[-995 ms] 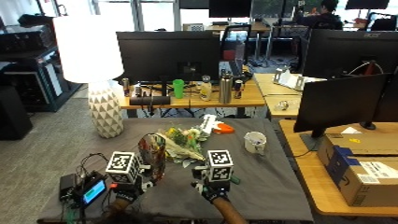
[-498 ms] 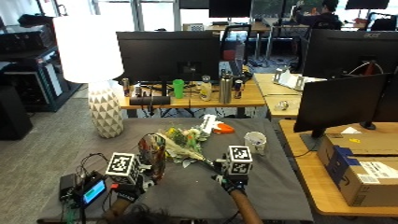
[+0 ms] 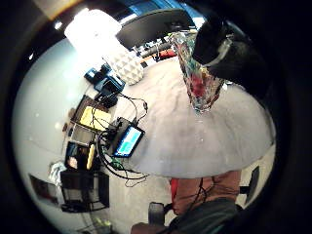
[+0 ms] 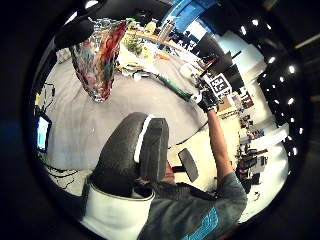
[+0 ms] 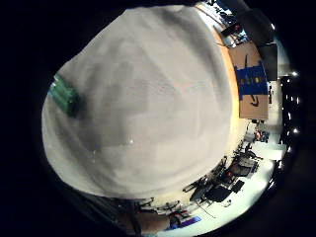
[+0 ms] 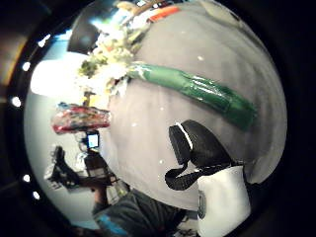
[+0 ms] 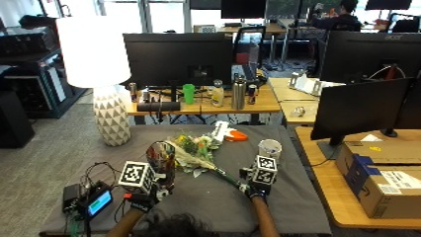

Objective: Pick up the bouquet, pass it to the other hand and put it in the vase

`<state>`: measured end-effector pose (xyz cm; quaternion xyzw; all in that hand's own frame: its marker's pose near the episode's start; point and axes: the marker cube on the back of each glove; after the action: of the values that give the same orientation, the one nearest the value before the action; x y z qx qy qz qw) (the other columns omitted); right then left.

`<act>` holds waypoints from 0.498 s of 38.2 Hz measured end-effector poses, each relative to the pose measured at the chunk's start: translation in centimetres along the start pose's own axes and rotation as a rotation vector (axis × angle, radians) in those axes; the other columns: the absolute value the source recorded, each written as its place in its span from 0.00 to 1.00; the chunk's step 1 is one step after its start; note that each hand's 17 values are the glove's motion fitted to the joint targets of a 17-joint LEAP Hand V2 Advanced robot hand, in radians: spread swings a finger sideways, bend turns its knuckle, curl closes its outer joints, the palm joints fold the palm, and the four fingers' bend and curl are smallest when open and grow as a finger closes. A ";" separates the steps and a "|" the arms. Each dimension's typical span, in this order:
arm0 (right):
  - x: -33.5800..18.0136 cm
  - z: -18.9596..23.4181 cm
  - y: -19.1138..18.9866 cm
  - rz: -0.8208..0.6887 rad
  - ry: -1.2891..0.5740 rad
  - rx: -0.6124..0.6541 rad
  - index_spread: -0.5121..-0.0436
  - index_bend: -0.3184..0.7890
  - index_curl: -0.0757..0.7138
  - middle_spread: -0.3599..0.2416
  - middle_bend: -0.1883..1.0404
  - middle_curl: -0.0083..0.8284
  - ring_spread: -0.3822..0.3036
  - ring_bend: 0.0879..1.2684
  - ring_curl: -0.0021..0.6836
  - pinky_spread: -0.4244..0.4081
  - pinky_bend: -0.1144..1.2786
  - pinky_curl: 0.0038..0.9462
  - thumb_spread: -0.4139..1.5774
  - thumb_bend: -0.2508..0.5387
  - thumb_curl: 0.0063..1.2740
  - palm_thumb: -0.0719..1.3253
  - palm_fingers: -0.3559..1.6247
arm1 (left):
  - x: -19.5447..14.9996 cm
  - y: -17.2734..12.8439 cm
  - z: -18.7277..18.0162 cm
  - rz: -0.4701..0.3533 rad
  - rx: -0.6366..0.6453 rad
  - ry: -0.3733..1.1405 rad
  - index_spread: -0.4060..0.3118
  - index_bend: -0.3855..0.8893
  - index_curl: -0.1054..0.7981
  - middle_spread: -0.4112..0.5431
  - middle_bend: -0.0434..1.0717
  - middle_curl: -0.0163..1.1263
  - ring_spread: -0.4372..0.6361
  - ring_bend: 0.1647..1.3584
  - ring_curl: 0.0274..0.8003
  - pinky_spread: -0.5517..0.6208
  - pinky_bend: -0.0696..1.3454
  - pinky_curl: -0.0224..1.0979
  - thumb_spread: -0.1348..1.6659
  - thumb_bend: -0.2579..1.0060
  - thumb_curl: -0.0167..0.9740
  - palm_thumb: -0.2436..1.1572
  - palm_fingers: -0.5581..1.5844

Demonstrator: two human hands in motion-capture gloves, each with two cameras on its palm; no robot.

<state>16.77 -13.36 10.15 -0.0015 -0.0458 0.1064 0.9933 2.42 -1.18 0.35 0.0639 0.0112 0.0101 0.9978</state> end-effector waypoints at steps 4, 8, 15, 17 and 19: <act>-1.1 0.0 1.4 0.015 -0.021 -0.086 0.35 0.38 0.33 0.82 0.30 0.37 0.92 0.17 0.35 0.88 0.58 0.41 0.77 0.32 0.23 0.51 0.16 | 0.3 -0.5 0.6 0.007 0.000 -0.002 0.37 0.42 0.49 0.44 0.19 0.29 0.50 0.26 0.37 0.71 0.22 0.34 0.65 0.19 0.27 0.25 0.55; -2.7 -1.5 4.4 0.020 -0.037 -0.154 0.36 0.38 0.33 0.83 0.30 0.37 0.92 0.17 0.35 0.88 0.58 0.41 0.77 0.30 0.23 0.50 0.16 | 0.4 -1.0 1.2 0.011 -0.003 -0.009 0.37 0.42 0.50 0.44 0.19 0.29 0.50 0.26 0.38 0.71 0.22 0.35 0.65 0.19 0.28 0.25 0.55; -3.7 -0.5 4.7 0.048 -0.084 -0.243 0.38 0.38 0.32 0.83 0.32 0.38 0.92 0.18 0.37 0.88 0.59 0.41 0.77 0.33 0.24 0.56 0.17 | 0.7 -0.9 1.7 0.014 -0.033 -0.002 0.37 0.42 0.50 0.44 0.19 0.29 0.50 0.26 0.38 0.71 0.22 0.35 0.65 0.19 0.28 0.25 0.54; -4.0 -0.5 4.6 0.047 -0.080 -0.217 0.39 0.40 0.33 0.82 0.33 0.39 0.91 0.19 0.37 0.88 0.58 0.40 0.78 0.34 0.25 0.58 0.19 | 0.7 -1.0 2.0 0.015 -0.031 0.003 0.38 0.42 0.50 0.44 0.19 0.29 0.50 0.26 0.38 0.71 0.21 0.35 0.65 0.19 0.28 0.25 0.54; -4.3 -0.8 4.6 0.048 -0.057 -0.182 0.40 0.60 0.41 0.78 0.38 0.41 0.89 0.16 0.34 0.87 0.46 0.34 0.80 0.40 0.26 0.64 0.30 | 0.8 -1.0 2.0 0.015 -0.035 0.012 0.38 0.42 0.50 0.44 0.19 0.29 0.50 0.26 0.38 0.71 0.22 0.36 0.65 0.19 0.28 0.25 0.54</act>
<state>11.66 -9.81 8.92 -0.0897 -0.0835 0.1256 0.9845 3.29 -2.39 2.15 0.0466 0.0166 0.0181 0.9986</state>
